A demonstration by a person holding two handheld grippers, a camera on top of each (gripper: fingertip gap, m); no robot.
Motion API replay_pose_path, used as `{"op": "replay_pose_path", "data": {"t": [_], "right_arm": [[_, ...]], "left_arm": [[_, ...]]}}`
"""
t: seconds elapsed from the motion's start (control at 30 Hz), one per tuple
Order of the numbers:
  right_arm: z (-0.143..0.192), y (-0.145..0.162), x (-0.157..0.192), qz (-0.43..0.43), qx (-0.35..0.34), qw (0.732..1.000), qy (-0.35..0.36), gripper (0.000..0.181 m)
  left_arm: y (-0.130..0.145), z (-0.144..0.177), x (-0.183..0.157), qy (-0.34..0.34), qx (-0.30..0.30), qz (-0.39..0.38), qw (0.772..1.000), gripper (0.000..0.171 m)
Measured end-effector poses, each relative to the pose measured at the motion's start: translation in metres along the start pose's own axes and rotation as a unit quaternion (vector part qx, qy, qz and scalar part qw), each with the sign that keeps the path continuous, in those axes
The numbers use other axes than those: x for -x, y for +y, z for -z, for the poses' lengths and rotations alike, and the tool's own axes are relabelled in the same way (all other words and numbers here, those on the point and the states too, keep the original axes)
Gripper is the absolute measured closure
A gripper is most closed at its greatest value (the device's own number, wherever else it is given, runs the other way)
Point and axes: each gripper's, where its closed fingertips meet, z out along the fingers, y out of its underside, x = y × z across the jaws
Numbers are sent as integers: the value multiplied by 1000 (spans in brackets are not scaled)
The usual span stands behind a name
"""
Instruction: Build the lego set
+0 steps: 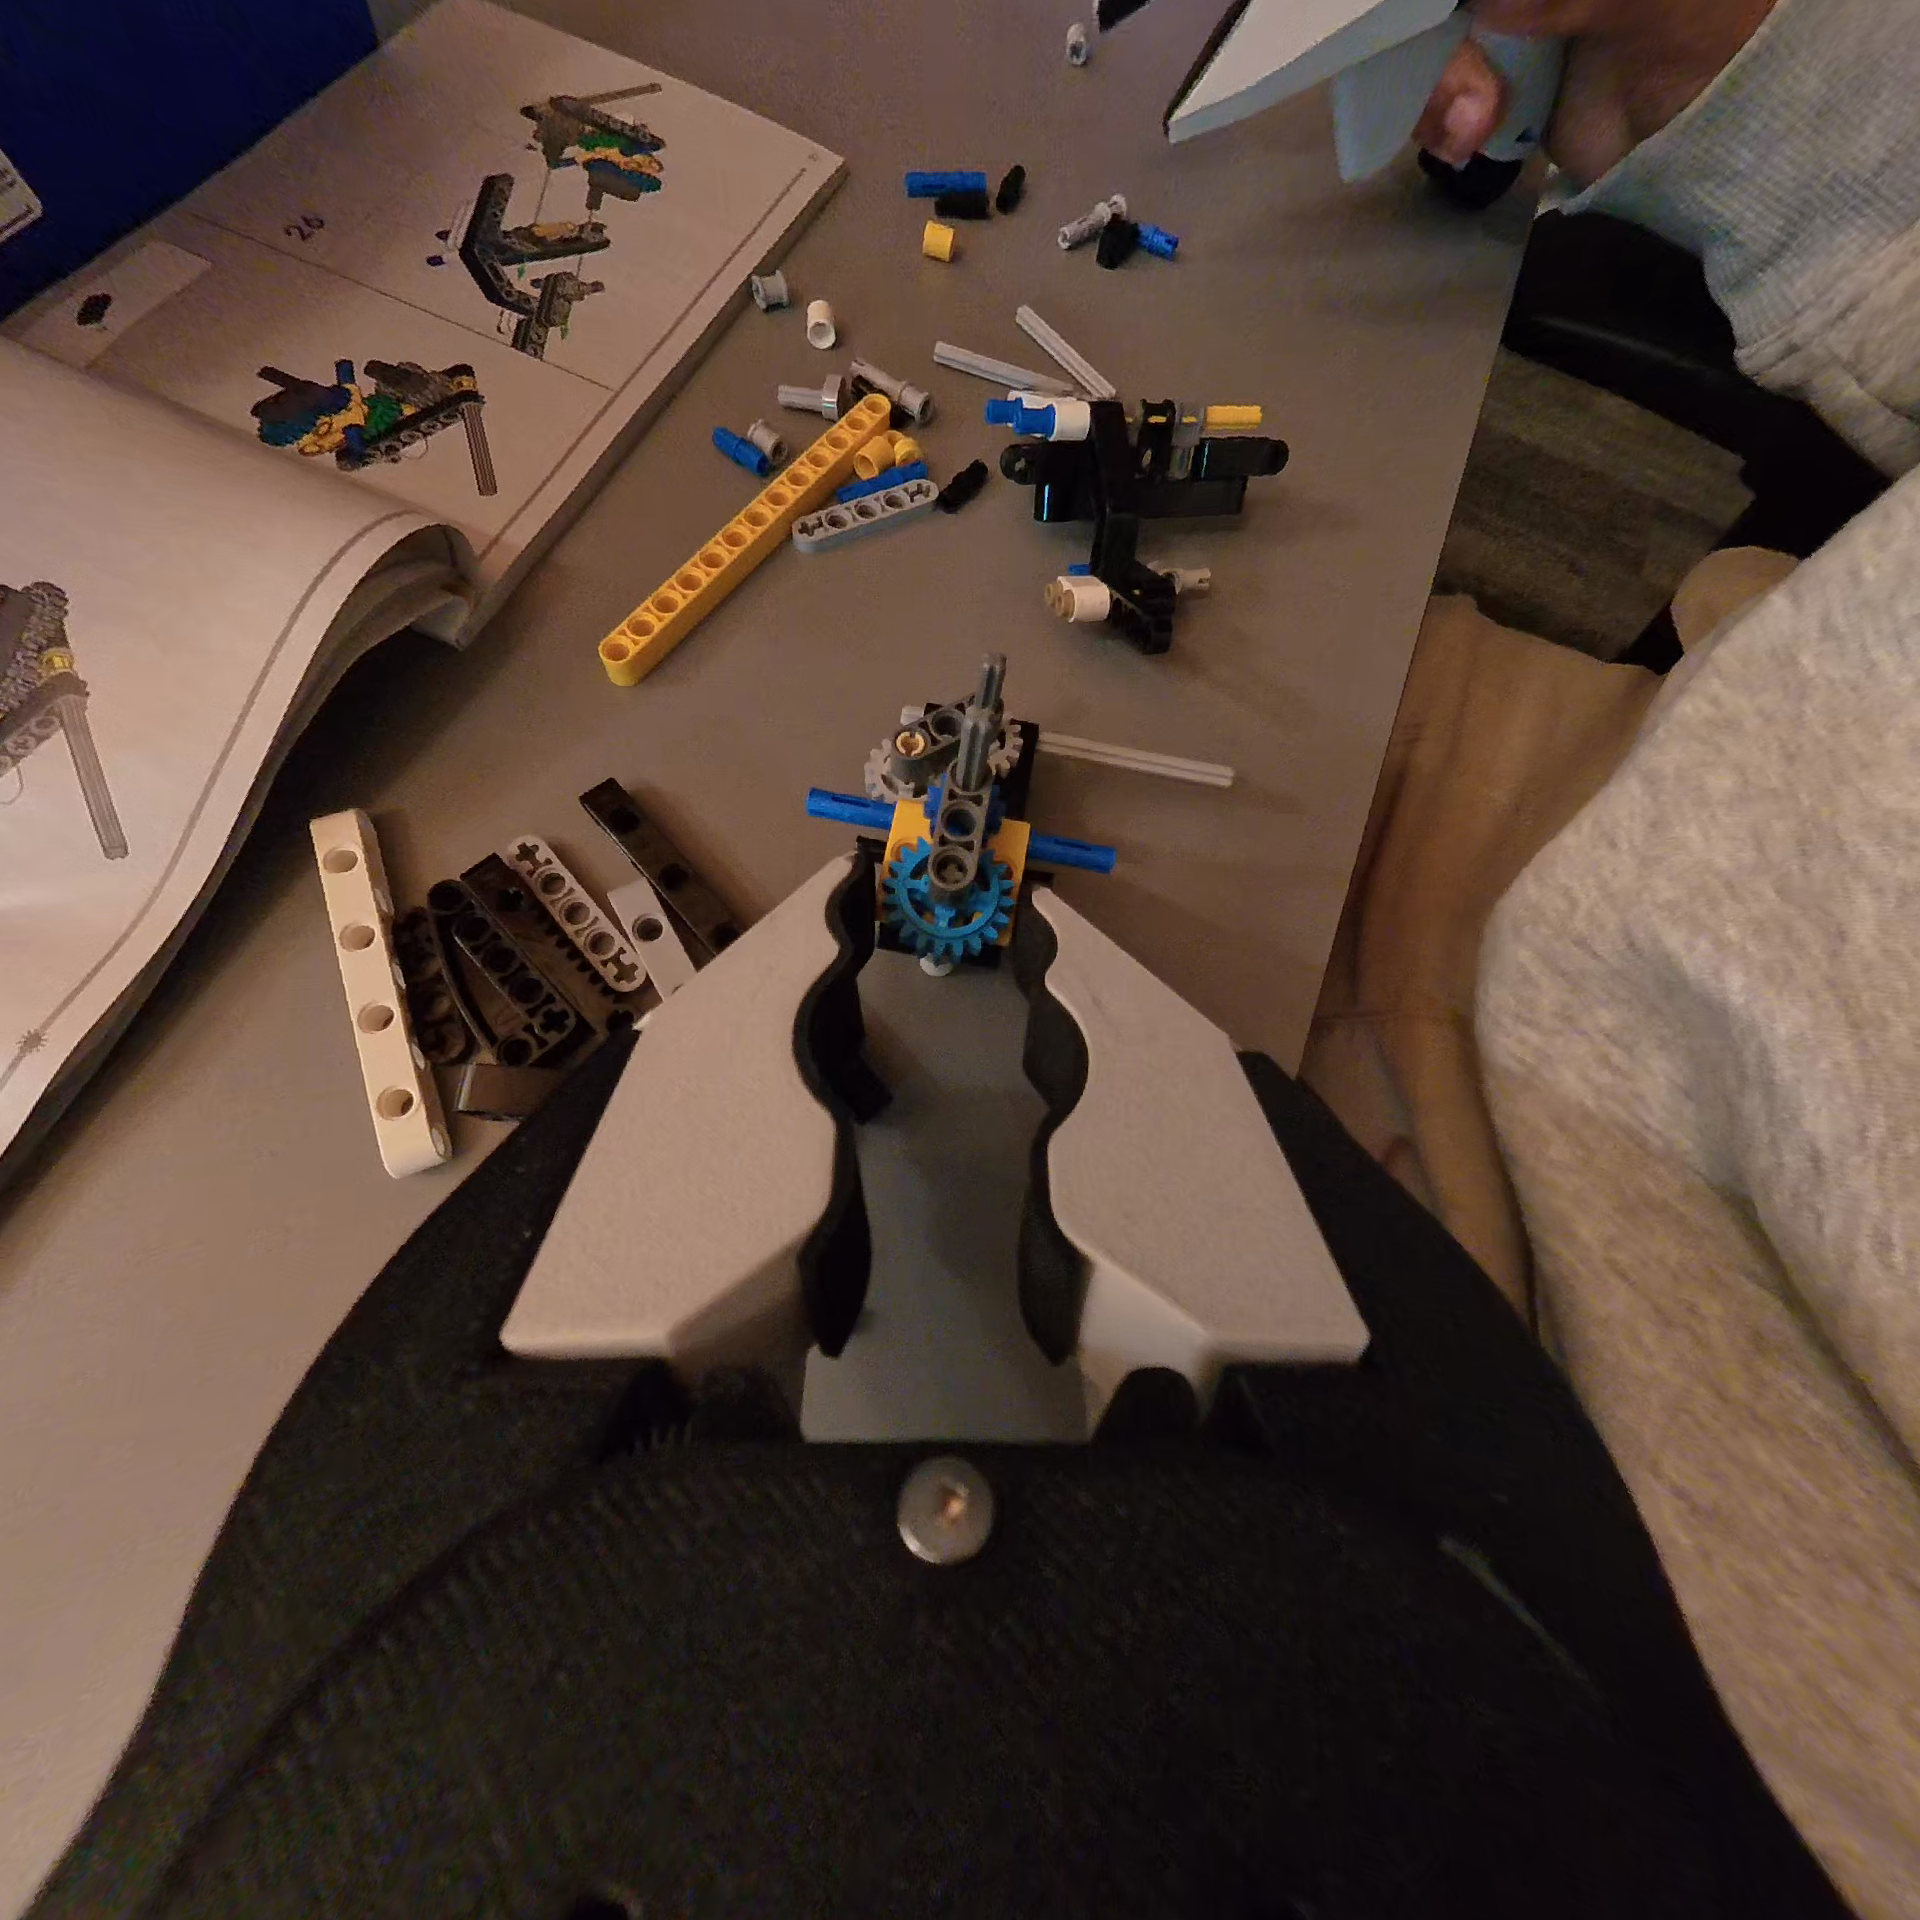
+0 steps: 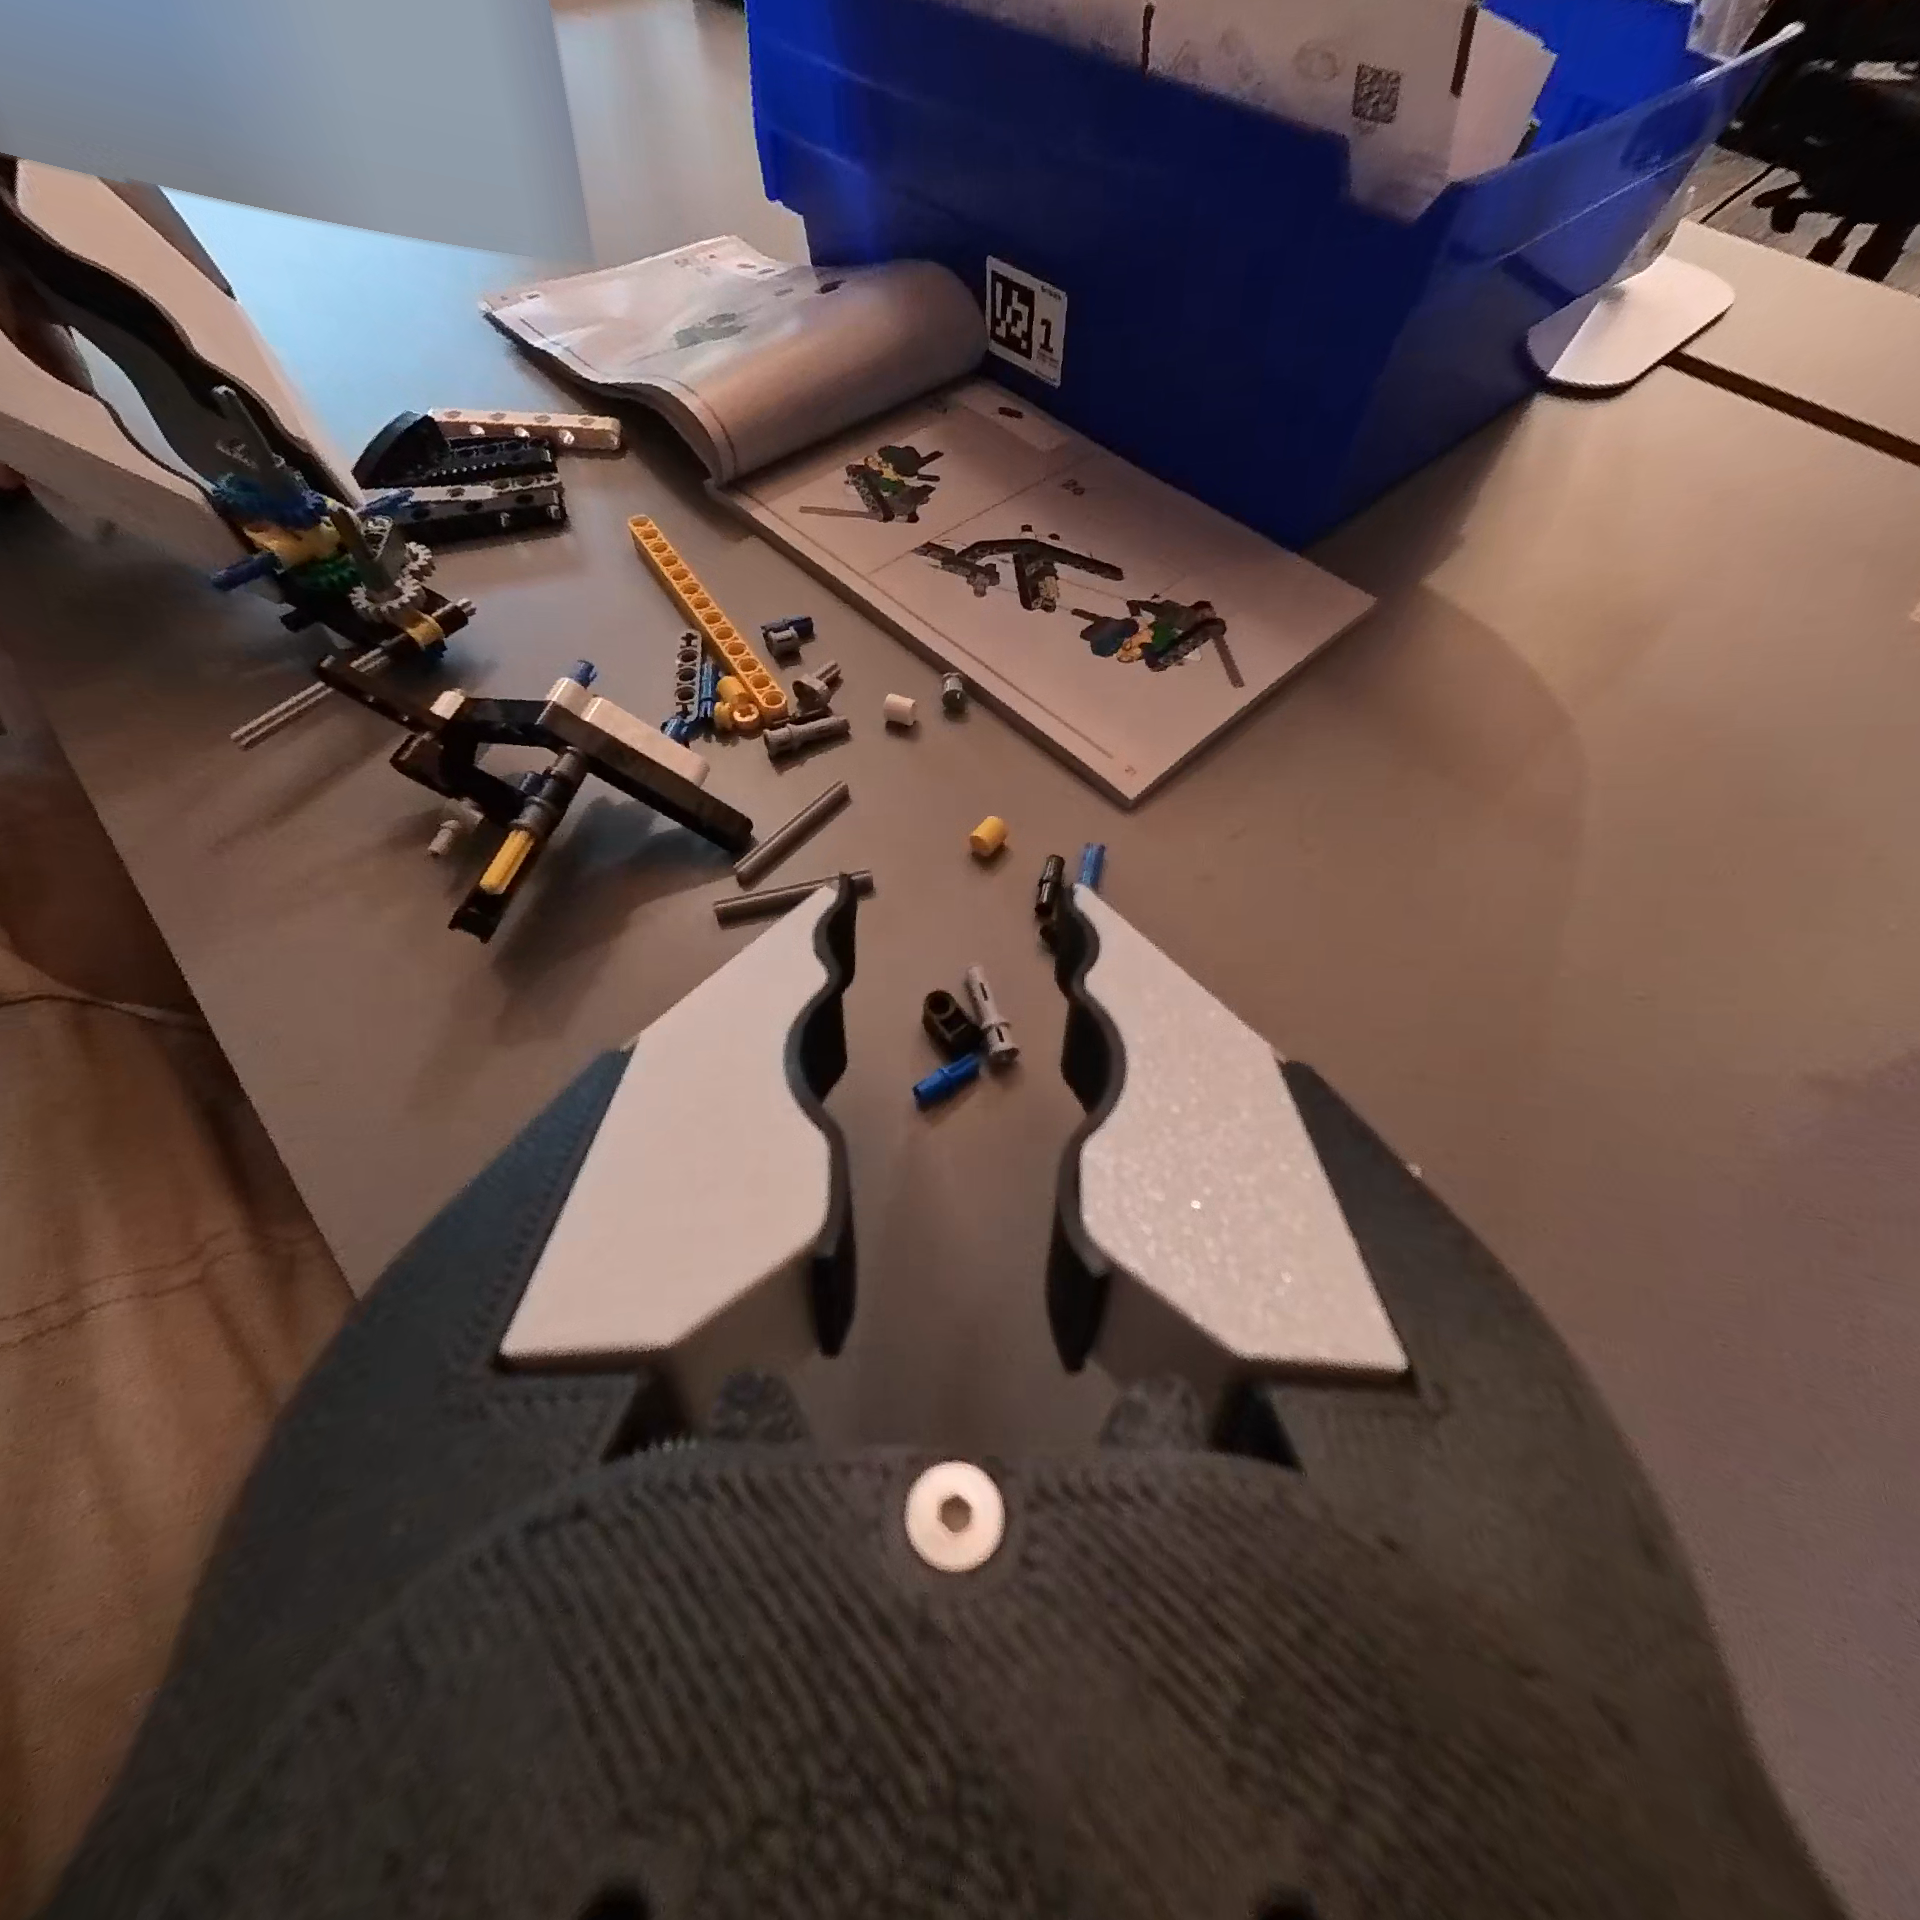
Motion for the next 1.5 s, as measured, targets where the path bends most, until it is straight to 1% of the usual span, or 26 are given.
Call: {"op": "replay_pose_path", "data": {"t": [1.5], "right_arm": [[-1,-1,-1,-3,-2,1000,0,144]], "left_arm": [[0,0,0,1,0,0,1000,147]]}}
